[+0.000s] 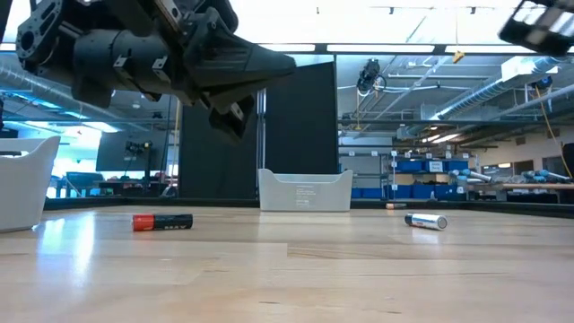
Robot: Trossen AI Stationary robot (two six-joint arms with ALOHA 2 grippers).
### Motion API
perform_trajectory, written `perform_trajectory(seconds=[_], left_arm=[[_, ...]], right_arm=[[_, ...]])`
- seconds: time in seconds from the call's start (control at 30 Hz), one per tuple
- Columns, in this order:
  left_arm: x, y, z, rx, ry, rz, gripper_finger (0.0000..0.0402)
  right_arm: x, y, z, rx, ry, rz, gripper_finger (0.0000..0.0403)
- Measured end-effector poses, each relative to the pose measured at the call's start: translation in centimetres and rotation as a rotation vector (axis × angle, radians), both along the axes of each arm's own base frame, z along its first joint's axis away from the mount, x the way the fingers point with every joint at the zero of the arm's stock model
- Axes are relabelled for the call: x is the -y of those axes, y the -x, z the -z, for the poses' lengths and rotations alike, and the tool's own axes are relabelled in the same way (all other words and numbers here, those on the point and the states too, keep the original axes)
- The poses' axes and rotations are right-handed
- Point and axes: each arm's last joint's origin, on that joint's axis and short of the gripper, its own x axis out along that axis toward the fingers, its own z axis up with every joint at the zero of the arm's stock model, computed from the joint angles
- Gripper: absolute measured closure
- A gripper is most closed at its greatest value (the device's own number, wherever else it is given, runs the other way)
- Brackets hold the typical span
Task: Sort batteries
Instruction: Put the silver battery into the bottom right gray bin
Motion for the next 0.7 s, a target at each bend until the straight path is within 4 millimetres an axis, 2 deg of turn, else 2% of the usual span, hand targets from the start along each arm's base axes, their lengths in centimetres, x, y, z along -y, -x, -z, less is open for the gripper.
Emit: perform_trajectory(seconds=[0.2,0.43,0.57,0.7], left_arm=[[-0.3,-0.1,0.0,0.001,0.001,-0.01,0.0396],[-0.3,-0.1,0.1,-0.005,-0.002,0.002,0.0396],[-0.4,-0.1,0.4,-0.031,-0.031,0.006,0.0396],[-0.4,0.0,0.6,-0.055,-0.041,0.006,0.0396]], right_arm=[[-4.0,-1.9,2.7,-0.194,0.018,-0.145,0.0362],[-9.3,-3.3,4.3,-0.352,0.098,-0.266,0.0358],[-11.0,-3.3,5.0,-0.449,0.181,-0.288,0.0326],[-11.6,-3.1,5.8,-0.523,0.251,-0.288,0.0274]])
